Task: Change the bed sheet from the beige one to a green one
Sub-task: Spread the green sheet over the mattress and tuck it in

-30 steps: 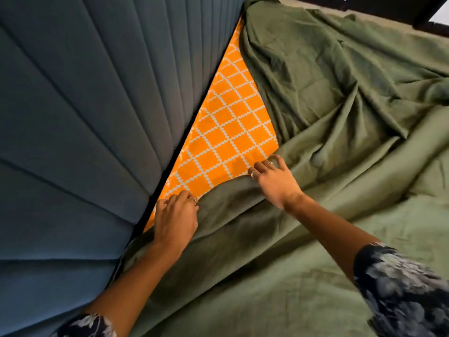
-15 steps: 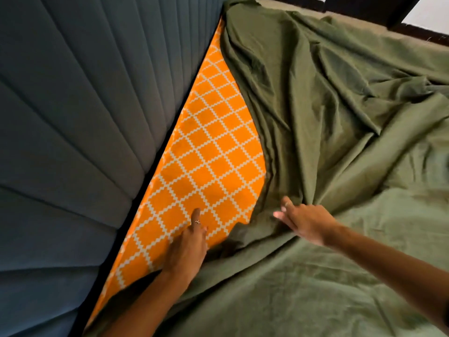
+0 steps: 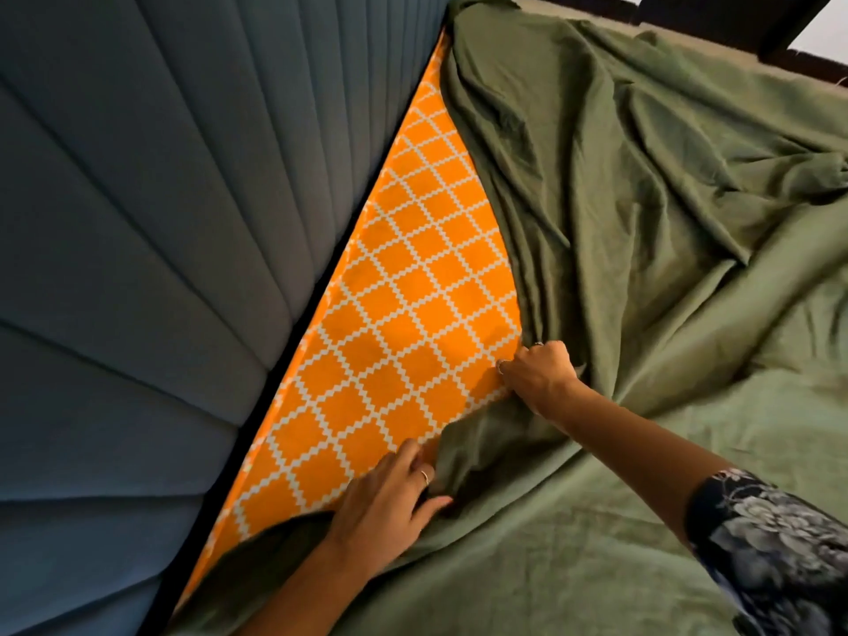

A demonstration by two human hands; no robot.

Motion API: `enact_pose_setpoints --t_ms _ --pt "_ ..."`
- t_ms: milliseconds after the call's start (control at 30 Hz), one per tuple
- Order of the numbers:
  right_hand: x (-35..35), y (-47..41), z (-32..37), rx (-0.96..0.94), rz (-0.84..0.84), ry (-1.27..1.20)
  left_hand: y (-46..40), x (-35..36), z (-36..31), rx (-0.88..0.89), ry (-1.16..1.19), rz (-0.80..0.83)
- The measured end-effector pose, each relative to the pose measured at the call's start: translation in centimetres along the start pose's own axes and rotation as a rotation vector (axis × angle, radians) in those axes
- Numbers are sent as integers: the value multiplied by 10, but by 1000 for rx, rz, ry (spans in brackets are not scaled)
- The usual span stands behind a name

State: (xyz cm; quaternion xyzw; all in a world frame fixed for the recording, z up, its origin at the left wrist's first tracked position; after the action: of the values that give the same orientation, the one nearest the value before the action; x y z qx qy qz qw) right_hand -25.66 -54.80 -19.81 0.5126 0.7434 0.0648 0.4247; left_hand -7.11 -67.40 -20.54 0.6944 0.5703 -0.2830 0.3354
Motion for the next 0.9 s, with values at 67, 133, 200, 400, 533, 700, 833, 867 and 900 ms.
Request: enact_pose_setpoints --t_ms 67,133,200,400,533,700,833,867,900 --pt "-2 -1 0 -51 9 42 -2 -9 3 -61 -114 70" --pt "-2 0 -3 -113 48 87 -7 -22 4 -168 -146 87" --pt "-2 0 -9 -94 128 56 -12 -37 8 -348 -30 32" --pt "-106 -20 -62 213 114 -895 -64 -109 36 -858 1122 -567" --pt "-211 -54 -157 418 -663 -1558 -102 -223 30 -544 622 -946" --pt "-228 -61 -190 332 -717 -1790 -124 -220 25 -235 224 -595" --pt "-158 -44 -120 261 -462 -1475 -98 -162 53 -229 94 -273" --pt "-140 -31 -93 199 -363 -1410 -88 -150 59 -245 55 -185" --pt "-118 -13 -65 140 -259 -1344 -76 -135 64 -252 -2 -107"
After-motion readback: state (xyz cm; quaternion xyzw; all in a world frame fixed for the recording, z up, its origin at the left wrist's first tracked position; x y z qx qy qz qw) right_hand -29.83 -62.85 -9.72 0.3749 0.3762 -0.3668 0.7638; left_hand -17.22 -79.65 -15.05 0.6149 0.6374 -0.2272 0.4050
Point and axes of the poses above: each hand's wrist, its own y-axis away from the middle knuckle, its own x-axis out of the palm, z = x × y, the point moved 4 cm from there along -y, towards the middle knuckle, and after that the axes turned 14 degrees about y, right-handed, at the moved point
